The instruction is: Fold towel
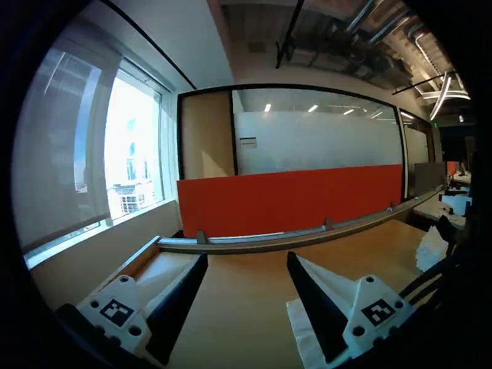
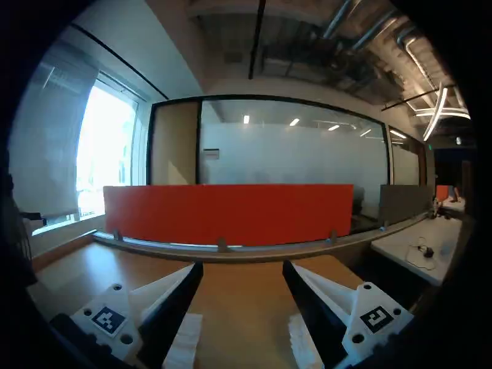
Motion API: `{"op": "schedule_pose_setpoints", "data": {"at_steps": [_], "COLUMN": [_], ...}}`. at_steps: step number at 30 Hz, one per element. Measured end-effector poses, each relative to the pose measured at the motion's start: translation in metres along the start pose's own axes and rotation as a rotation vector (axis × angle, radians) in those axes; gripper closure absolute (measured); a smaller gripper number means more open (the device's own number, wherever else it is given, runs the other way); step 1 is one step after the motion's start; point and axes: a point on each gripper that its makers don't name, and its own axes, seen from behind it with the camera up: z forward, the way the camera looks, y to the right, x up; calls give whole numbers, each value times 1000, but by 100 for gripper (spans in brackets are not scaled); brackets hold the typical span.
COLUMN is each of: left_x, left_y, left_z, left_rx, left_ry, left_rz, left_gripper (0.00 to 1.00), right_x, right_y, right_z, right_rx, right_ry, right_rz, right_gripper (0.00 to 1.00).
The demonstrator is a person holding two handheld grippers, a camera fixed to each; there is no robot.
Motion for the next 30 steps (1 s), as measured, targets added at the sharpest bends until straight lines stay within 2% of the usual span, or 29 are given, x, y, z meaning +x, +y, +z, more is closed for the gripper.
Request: {"op": "schedule_pose_setpoints", "data": {"at_steps": [8, 14, 20, 30], "left_x": [8, 7, 4, -12], "left_y": [5, 18, 37, 62], "left_z": [1, 4, 7, 9], "left_rx": [-15, -74, -165, -303], "left_ry": [-11, -36, -71, -147], "left_rz": [-12, 4, 16, 55], "left_gripper": [5, 5, 5, 5], "right_x": [21, 23, 18, 5], "right_y": [-4, -13, -28, -65], "right_z": [0, 1, 3, 5], "right_rx": [3, 40, 131, 339], "right_ry": [5, -16, -53, -155], "right_rz": [-13, -54, -127, -212], "right_gripper": [0, 0, 0, 0]}}
